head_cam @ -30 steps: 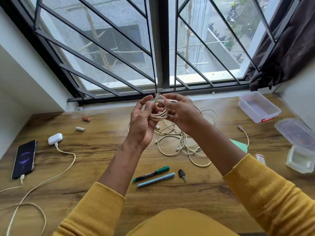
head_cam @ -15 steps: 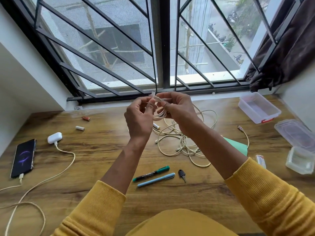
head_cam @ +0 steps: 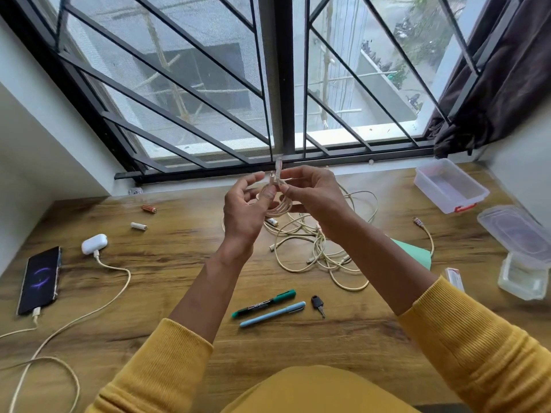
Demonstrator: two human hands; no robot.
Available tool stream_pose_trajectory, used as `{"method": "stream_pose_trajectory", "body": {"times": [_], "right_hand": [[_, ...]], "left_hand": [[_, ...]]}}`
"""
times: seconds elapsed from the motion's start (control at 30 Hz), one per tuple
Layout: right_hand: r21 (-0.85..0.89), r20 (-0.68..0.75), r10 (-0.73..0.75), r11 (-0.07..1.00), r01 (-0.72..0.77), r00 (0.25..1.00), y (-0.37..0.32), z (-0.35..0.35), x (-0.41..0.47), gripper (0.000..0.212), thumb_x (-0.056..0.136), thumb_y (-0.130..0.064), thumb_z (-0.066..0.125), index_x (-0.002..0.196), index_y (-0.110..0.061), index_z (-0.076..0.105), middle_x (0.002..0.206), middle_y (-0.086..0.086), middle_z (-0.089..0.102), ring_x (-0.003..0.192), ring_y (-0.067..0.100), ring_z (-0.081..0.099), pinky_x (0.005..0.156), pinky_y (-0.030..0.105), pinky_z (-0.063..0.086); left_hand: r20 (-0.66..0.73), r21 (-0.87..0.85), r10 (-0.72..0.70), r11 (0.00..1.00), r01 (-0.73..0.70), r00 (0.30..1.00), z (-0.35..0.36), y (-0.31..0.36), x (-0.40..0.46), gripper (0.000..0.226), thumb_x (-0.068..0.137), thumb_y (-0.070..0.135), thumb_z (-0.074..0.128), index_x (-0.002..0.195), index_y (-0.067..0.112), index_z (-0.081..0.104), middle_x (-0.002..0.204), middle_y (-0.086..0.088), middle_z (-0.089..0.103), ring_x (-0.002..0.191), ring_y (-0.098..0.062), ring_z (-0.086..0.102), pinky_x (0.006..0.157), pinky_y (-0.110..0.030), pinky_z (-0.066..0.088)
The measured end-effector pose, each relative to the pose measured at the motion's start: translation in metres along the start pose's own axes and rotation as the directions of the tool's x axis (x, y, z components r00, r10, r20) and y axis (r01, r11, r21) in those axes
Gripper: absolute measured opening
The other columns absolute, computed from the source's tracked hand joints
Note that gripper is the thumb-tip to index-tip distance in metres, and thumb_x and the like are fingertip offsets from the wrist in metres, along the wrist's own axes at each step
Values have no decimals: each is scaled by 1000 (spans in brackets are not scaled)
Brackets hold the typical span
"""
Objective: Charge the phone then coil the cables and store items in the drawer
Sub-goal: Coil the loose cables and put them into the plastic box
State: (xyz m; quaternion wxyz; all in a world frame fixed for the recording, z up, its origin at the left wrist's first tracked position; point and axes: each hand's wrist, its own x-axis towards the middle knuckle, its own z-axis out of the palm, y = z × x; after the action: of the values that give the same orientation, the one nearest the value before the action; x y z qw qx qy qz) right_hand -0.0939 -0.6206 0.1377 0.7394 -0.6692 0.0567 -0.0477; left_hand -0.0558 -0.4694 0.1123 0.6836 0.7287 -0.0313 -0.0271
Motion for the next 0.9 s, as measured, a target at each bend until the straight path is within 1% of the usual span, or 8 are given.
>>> {"method": "stream_pose_trajectory", "body": {"times": [0.07, 0.2, 0.33, 0.47, 0.53, 0.67, 0.8, 0.9], "right_hand": [[-48, -5, -15, 999, 15, 1000, 3, -3, -2, 20, 97, -3, 72, 117, 1, 72, 102, 24, 77, 85, 34, 78, 74, 45, 65], [-178, -89, -62, 983, 45, 994, 7, -9, -4, 15, 94, -15, 79, 107, -8, 76, 91, 16, 78, 79, 30, 78, 68, 48, 66], [-281, -194, -88, 959, 30, 977, 9, -12, -6, 23, 92, -16, 81, 113, -14, 73, 83, 11, 76, 66, 23, 76, 54, 38, 62], [-323, -194, -87, 946, 21, 977, 10, -14, -9, 27, 94, -17, 79, 119, -15, 71, 81, 10, 75, 63, 18, 75, 53, 38, 63], [-295, -162, -65, 955, 15, 985, 8, -18, -11, 24, 95, -22, 78, 118, -14, 73, 84, 12, 76, 71, 21, 77, 56, 39, 64], [-159, -115, 14, 987, -33, 993, 5, -28, -14, 23, 95, -22, 79, 110, -7, 72, 93, 17, 77, 83, 23, 77, 72, 53, 65], [-51, -127, 80, 995, -87, 989, 4, -31, -10, 10, 95, -15, 77, 97, -9, 70, 89, 8, 73, 88, 23, 72, 93, 61, 58], [-10, -160, 108, 994, -111, 981, 2, -30, -8, 13, 97, -14, 74, 104, -2, 71, 88, 5, 75, 90, 23, 74, 98, 60, 56]], "left_hand": [[10, 19, 12, 1000, -12, 1000, 2, -2, -3, 36, 96, 22, 79, 131, 19, 69, 111, -11, 78, 85, -26, 80, 86, -57, 64], [42, 107, 110, 988, -114, 993, 10, -2, -12, 25, 98, 24, 76, 123, 18, 75, 107, -7, 79, 83, -19, 80, 82, -51, 66], [19, 265, 245, 934, -241, 969, 19, -2, -18, 19, 102, 22, 70, 119, 16, 77, 98, 2, 79, 79, -10, 77, 75, -44, 66], [10, 369, 321, 879, -302, 947, 25, 1, -20, 17, 104, 22, 67, 116, 15, 78, 97, 4, 79, 79, -7, 75, 72, -40, 66], [43, 387, 347, 858, -336, 937, 27, 3, -21, 14, 103, 22, 68, 113, 17, 77, 96, 5, 78, 83, -7, 74, 71, -41, 65], [101, 435, 394, 808, -397, 913, 30, 5, -21, 12, 104, 21, 67, 111, 20, 76, 93, 8, 76, 83, -7, 74, 69, -37, 63], [132, 461, 407, 782, -420, 904, 30, 1, -23, 14, 105, 19, 64, 114, 16, 74, 97, 6, 75, 90, -12, 73, 73, -40, 63], [137, 471, 431, 764, -441, 892, 28, -2, -21, 13, 105, 21, 64, 113, 17, 73, 100, 2, 77, 91, -15, 73, 74, -45, 62]]}}
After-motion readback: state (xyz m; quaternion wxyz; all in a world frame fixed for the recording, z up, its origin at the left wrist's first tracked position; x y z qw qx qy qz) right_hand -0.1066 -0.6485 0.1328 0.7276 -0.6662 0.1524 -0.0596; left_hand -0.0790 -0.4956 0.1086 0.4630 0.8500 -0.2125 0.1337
